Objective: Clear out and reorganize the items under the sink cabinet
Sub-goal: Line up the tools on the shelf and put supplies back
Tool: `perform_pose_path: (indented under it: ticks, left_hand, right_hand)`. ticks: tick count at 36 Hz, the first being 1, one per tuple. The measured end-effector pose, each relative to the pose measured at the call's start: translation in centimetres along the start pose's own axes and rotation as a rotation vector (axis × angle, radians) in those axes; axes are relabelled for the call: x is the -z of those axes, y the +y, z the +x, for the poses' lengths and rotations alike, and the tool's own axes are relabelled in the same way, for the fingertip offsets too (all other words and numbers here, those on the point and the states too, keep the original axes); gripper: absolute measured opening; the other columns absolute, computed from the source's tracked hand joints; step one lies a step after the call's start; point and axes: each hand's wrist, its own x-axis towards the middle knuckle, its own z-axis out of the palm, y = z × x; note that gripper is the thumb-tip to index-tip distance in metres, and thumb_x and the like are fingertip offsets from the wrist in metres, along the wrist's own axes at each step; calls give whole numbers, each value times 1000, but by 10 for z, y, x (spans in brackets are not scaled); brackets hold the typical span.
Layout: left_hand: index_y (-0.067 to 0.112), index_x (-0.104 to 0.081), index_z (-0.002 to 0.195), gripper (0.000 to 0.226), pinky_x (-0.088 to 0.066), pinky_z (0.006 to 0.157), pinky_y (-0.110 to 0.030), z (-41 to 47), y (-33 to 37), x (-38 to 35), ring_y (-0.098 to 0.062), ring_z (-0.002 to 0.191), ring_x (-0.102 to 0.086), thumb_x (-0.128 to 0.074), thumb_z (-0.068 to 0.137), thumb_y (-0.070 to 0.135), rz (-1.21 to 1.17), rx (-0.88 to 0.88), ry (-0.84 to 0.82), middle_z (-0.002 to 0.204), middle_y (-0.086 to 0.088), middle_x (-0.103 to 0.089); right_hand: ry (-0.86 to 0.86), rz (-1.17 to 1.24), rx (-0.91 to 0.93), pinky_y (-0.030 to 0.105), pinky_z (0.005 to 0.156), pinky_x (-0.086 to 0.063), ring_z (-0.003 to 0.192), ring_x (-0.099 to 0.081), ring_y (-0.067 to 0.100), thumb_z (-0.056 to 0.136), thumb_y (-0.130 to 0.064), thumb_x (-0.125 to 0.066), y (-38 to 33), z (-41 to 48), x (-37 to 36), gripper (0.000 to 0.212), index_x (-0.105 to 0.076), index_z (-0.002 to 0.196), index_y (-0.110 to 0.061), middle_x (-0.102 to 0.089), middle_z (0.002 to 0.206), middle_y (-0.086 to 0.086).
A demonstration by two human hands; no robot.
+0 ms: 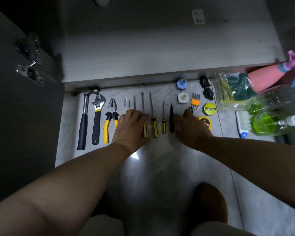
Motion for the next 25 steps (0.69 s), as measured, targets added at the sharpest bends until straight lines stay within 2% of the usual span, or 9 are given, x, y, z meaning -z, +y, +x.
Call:
perform_pose_path:
  ticks: [3,7,9,12,16,21,23,25]
  left_hand:
    - [22,-52,143,79,-35,105,-39,5,8,4,-24,130,-41,-78,74,50,-17,-14,32,134,0,-53]
    - [20,-59,136,66,-40,105,-41,14,32,10,-25,129,-43,-76,78,46,-90,-73,58,132,-1,-55]
    - [19,-63,130,57,-43,100,-43,17,48,11,-25,125,-46,-76,79,40,-164,-111,85,127,-1,-59]
    - [21,-65,127,46,-41,100,-40,20,71,8,-21,124,-45,-73,84,34,-228,-145,74,125,2,-58]
    - [22,-61,132,44,-40,103,-38,24,92,0,-21,125,-44,-67,90,29,-243,-186,-15,130,1,-53]
    - [26,-52,146,50,-36,109,-41,26,108,-9,-25,131,-44,-57,96,19,-221,-265,-108,145,-2,-48]
    - [24,-51,147,51,-33,113,-43,26,112,-13,-27,137,-40,-56,97,19,-191,-301,-133,152,-4,-42]
    - [20,-48,150,54,-29,115,-43,27,115,-17,-29,142,-36,-56,96,17,-166,-316,-141,158,-7,-36]
  right_hand:
    - [56,-193,-38,43,76,-56,114,-48,32,85,-21,-65,23,-5,12,50,-47,132,-20,-40,127,11]
    - [59,-308,-97,41,76,-49,116,-44,32,81,-16,-65,50,-18,18,52,-48,129,-21,-41,128,11]
    - [22,-290,-132,40,71,-49,113,-49,33,84,-18,-64,59,-24,14,53,-44,133,-23,-41,129,11]
    - [26,-182,-187,40,62,-49,96,-58,35,87,-14,-61,60,-32,5,52,-42,134,-23,-41,126,12]
    - [20,-31,-121,47,77,-58,98,-60,34,88,-9,-60,48,-29,-1,55,-41,137,-24,-38,132,11]
    - [-3,77,-63,45,85,-56,111,-59,34,87,-19,-69,42,-17,3,66,-37,145,-18,-39,137,11]
    - [-26,109,-49,47,89,-54,116,-54,34,81,-22,-74,47,-13,10,70,-40,142,-16,-38,137,12]
    - [13,98,-58,48,89,-53,116,-52,36,79,-22,-76,56,-8,19,65,-46,136,-14,-40,132,13]
